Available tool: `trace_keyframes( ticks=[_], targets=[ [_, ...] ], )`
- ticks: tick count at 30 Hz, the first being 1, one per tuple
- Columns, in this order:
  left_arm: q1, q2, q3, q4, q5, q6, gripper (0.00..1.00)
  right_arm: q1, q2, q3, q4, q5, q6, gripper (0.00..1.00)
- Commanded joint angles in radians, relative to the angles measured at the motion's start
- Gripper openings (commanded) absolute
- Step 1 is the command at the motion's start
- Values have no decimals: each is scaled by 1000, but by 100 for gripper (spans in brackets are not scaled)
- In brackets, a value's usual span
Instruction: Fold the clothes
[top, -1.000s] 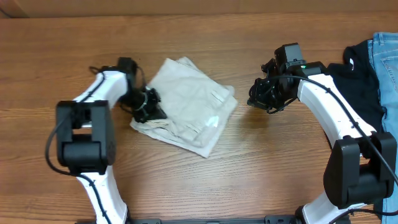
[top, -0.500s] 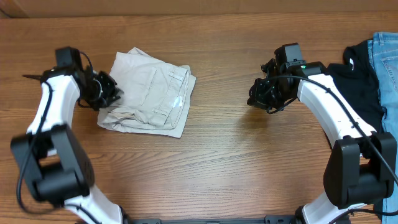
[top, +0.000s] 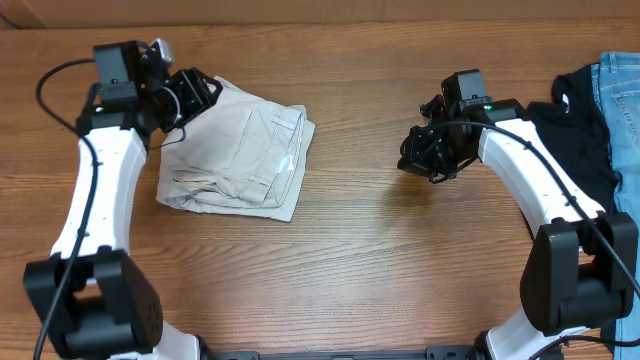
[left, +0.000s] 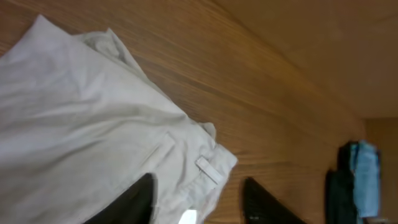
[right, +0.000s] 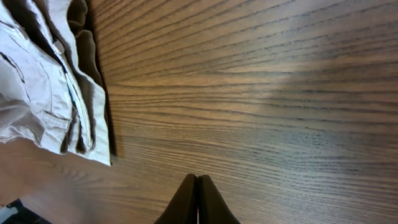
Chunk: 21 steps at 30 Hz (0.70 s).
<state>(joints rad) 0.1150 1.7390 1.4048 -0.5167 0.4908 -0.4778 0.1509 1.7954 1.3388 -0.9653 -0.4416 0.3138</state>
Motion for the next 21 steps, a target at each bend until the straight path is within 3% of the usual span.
trace_keyframes(
  ticks=[1, 4, 7, 12, 16, 19, 21],
  targets=[
    [-36, 100, 6, 78, -53, -18, 33, 0, 2, 6, -9, -8, 0, 4],
    [-51, 193, 6, 159, -48, -30, 15, 0, 2, 6, -9, -9, 0, 4],
    [-61, 285, 6, 211, -38, -62, 4, 0, 2, 6, -10, -9, 0, 4],
    [-69, 444, 6, 345, 169, -74, 6, 0, 2, 6, -10, -9, 0, 4],
    [-71, 562, 6, 438, 361, -106, 18, 0, 2, 6, -12, -9, 1, 4],
    [-69, 580, 6, 445, 435, -106, 5, 0, 2, 6, -23, -9, 0, 4],
    [-67, 562, 7, 474, 497, -106, 4, 0, 2, 6, -32, -8, 0, 4]
  ],
)
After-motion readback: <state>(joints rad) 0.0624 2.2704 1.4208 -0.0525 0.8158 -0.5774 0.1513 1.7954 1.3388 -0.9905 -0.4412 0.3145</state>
